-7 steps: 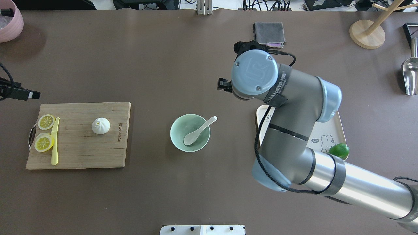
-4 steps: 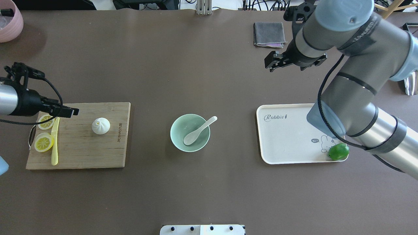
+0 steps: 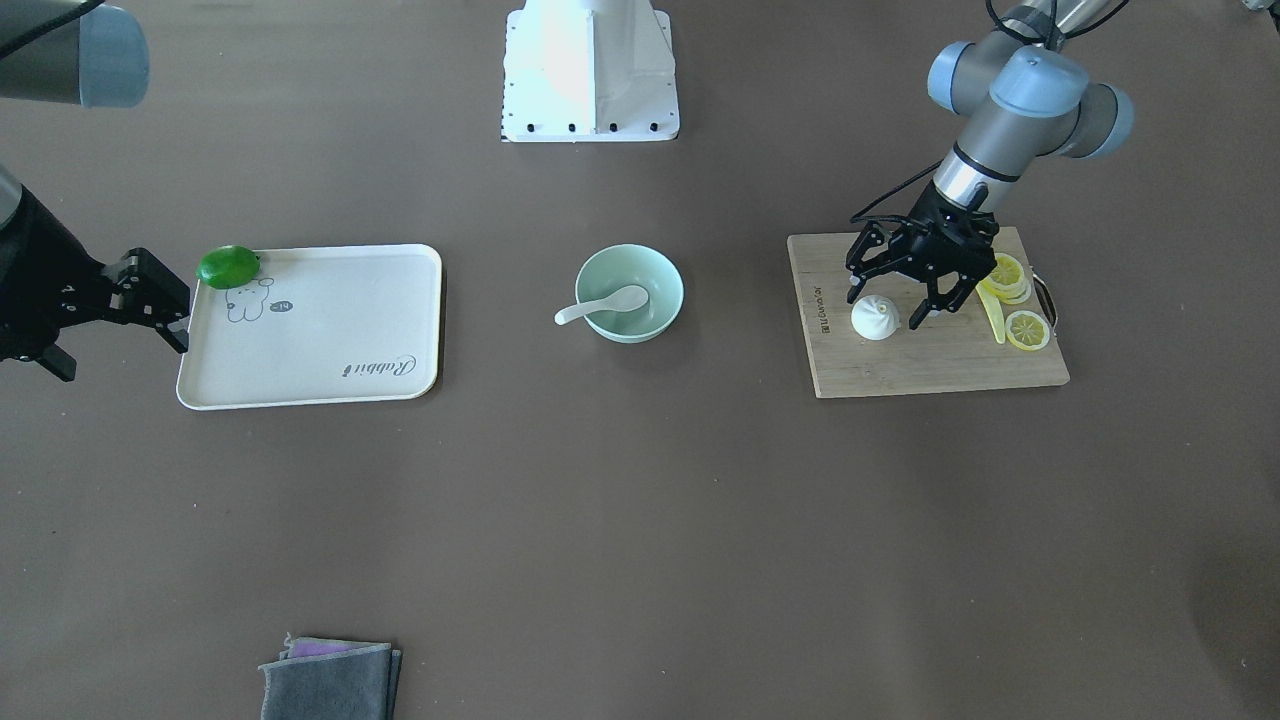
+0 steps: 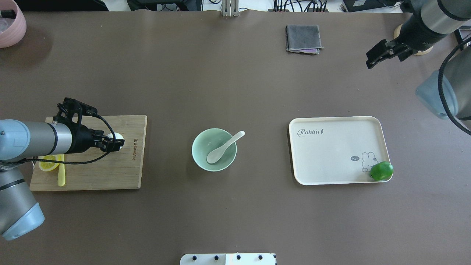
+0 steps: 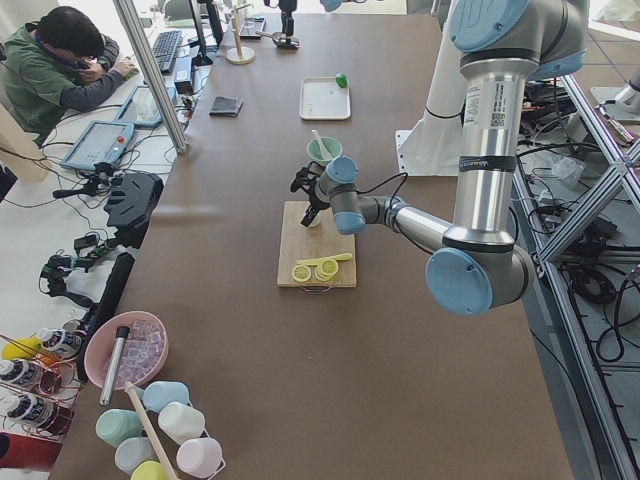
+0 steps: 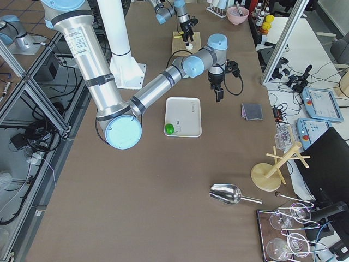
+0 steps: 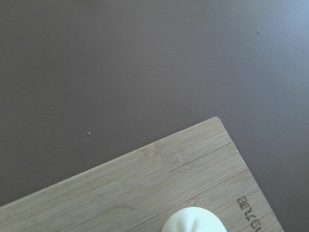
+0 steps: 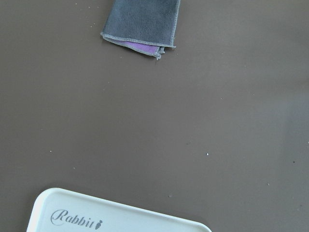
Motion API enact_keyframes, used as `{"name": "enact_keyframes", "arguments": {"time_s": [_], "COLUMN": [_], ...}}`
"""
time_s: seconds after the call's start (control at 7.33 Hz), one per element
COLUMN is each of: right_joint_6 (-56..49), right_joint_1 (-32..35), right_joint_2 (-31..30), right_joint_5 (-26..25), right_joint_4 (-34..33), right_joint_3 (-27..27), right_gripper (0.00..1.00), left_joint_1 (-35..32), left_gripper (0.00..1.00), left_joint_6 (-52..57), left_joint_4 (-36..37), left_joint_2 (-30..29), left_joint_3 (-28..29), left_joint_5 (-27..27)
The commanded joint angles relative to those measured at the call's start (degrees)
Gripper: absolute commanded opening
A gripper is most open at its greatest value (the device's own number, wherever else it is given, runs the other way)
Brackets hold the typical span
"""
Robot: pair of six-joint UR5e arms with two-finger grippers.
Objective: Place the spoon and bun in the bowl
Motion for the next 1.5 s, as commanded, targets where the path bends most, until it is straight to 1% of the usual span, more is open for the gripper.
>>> {"name": "enact_keyframes", "arguments": {"time_s": [0.0, 0.14, 0.27, 0.41, 0.55, 0.68, 0.82, 0.95, 1.09, 1.23, 1.36], "right_joint_6": [-0.8, -0.9, -1.1, -3.1, -5.7, -9.0, -12.5, -14.7, -14.9, -14.9, -14.9], "right_joint_1": [0.5, 0.5, 0.5, 0.9, 1.8, 3.4, 4.7, 6.0, 6.3, 6.3, 6.3], "right_joint_2": [-0.6, -0.7, -1.1, -1.6, -3.1, -4.5, -6.6, -7.7, -7.9, -8.0, -8.0], "right_joint_5": [0.4, 0.4, 0.4, 0.5, 0.9, 2.0, 2.6, 3.0, 3.1, 3.1, 3.1], "right_joint_4": [0.0, 0.0, 0.0, 0.0, 0.0, 0.0, 0.0, 0.0, 0.0, 0.0, 0.0], "right_joint_3": [0.0, 0.0, 0.1, 0.0, -0.1, -0.1, -0.1, -0.1, -0.2, -0.3, -0.2], "right_gripper": [1.0, 1.0, 1.0, 1.0, 1.0, 1.0, 1.0, 1.0, 1.0, 1.0, 1.0], "left_joint_1": [0.4, 0.3, 0.3, 0.4, 0.7, 2.9, 6.4, 8.9, 9.7, 12.4, 15.6], "left_gripper": [0.04, 0.0, 0.0, 0.0, 0.0, 0.0, 0.0, 0.0, 0.0, 0.0, 0.0], "left_joint_6": [-0.1, 0.0, -0.2, -5.0, -11.1, -15.7, -19.0, -21.4, -22.2, -22.3, -22.3], "left_joint_4": [0.0, 0.0, 0.0, 0.2, 0.6, 0.6, 0.6, 0.6, 0.6, 0.6, 0.7], "left_joint_2": [-0.3, -0.5, -0.8, -3.5, -8.1, -11.1, -14.4, -16.6, -17.1, -17.7, -20.5], "left_joint_3": [0.3, 0.1, -0.9, -1.4, -1.1, -1.2, -1.1, -1.1, -0.8, -0.7, 0.6], "left_joint_5": [0.4, 0.5, 0.5, 2.2, 2.3, 3.2, 7.2, 9.8, 10.2, 12.8, 15.6]}}
